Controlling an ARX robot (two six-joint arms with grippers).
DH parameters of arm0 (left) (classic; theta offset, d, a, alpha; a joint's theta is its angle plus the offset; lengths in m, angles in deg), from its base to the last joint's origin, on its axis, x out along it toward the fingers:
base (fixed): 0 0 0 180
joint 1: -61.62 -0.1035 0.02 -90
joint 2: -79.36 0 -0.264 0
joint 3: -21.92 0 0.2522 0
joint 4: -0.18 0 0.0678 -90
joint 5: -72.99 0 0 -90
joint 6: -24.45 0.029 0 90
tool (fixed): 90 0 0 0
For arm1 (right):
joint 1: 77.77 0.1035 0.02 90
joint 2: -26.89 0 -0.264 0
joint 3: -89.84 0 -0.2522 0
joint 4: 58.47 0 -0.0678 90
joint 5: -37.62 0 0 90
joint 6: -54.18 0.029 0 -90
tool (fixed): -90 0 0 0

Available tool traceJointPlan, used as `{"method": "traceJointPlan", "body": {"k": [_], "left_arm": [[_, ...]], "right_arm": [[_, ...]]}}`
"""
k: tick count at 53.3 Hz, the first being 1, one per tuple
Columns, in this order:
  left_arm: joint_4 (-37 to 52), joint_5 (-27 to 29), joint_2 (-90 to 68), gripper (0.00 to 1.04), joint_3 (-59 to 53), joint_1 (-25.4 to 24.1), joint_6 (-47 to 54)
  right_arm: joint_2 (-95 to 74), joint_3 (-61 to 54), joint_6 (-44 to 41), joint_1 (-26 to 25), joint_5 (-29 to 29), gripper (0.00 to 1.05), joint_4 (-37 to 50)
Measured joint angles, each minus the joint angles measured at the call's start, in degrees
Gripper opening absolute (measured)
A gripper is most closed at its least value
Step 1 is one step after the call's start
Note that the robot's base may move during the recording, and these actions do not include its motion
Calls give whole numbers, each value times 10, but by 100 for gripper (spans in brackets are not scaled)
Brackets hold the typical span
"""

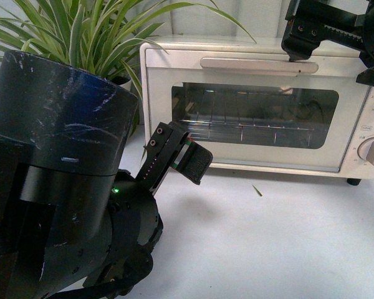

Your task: Open oven

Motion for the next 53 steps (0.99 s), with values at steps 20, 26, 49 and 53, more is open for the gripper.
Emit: {"method": "traceJointPlan", "body": {"k": [20, 26, 49, 53], "left_arm": [[1, 0, 0, 98, -1, -1, 0], [1, -1, 0, 98, -2, -2, 0], [1, 0, 0, 98, -3, -2, 2], [1, 0, 3, 98, -6, -2, 8]], "right_arm": [[62, -99, -32, 2, 49, 95, 47], [90, -151, -37, 3, 70, 95, 70], [114, -249, -63, 15, 120, 95, 108], [125, -261, -64, 19, 120, 95, 110]]}}
